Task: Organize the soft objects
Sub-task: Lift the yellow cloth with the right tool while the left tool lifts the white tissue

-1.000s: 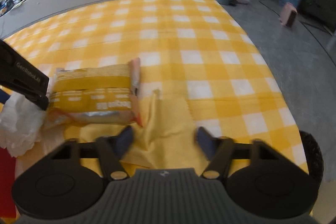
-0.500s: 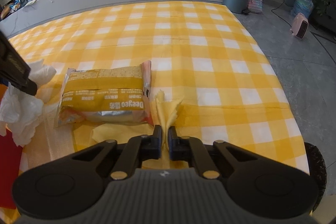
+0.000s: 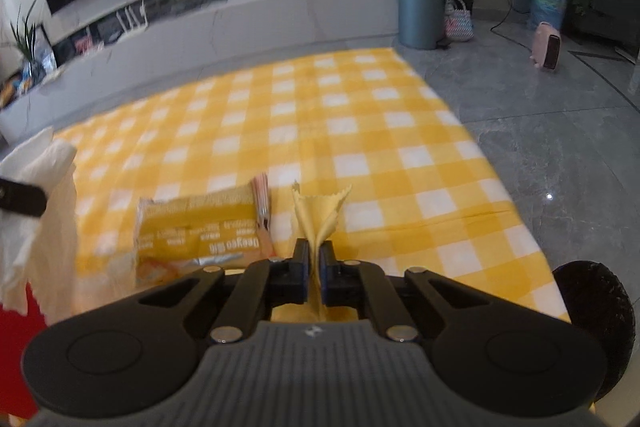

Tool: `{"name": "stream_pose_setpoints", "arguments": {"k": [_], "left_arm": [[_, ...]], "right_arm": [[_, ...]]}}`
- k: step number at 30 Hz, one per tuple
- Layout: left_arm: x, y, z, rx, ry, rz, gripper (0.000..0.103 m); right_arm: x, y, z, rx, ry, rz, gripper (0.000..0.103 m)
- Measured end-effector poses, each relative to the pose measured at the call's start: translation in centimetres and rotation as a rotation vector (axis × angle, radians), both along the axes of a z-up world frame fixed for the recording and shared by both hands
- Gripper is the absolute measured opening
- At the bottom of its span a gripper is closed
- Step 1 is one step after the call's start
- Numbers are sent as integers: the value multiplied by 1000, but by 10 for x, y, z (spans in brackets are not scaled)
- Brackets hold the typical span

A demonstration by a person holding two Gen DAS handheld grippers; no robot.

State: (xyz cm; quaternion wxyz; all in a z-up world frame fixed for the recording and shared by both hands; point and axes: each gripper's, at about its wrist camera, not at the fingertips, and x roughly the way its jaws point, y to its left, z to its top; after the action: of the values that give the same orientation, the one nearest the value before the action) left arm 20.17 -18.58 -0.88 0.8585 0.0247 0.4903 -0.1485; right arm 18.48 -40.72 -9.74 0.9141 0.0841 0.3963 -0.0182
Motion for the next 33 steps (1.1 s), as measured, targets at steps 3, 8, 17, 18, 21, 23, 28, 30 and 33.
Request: {"name": "stream_pose_setpoints", "arguments": {"k": [3, 8, 17, 18, 21, 23, 28, 30, 33], "left_arm": [[-13, -4, 24, -19, -58, -73, 20], [-32, 2, 51, -54, -121, -111, 20], [-66, 40, 101, -88, -218, -81, 20], [-68, 46, 104, -99, -223, -72, 20], [-73, 70, 113, -125, -238, -44, 20], [-75, 85, 114, -142, -238, -36, 20], [-90, 124, 118, -185, -266, 11, 20], [-97, 139, 118, -187, -279, 32, 20], [-108, 163, 117, -211, -296, 61, 20]], "right_arm": [[-4, -1, 9, 7, -35, -10, 3], [-14, 1, 28, 74, -117, 4, 3], [-35, 21, 69, 205, -290, 115, 3], [-38, 24, 75, 210, -310, 123, 3], [-46, 34, 94, 228, -375, 145, 3], [-52, 41, 106, 253, -425, 156, 3], [-68, 65, 132, 263, -523, 144, 3], [-74, 77, 141, 264, -548, 173, 3], [-81, 98, 151, 266, -572, 199, 3]]}}
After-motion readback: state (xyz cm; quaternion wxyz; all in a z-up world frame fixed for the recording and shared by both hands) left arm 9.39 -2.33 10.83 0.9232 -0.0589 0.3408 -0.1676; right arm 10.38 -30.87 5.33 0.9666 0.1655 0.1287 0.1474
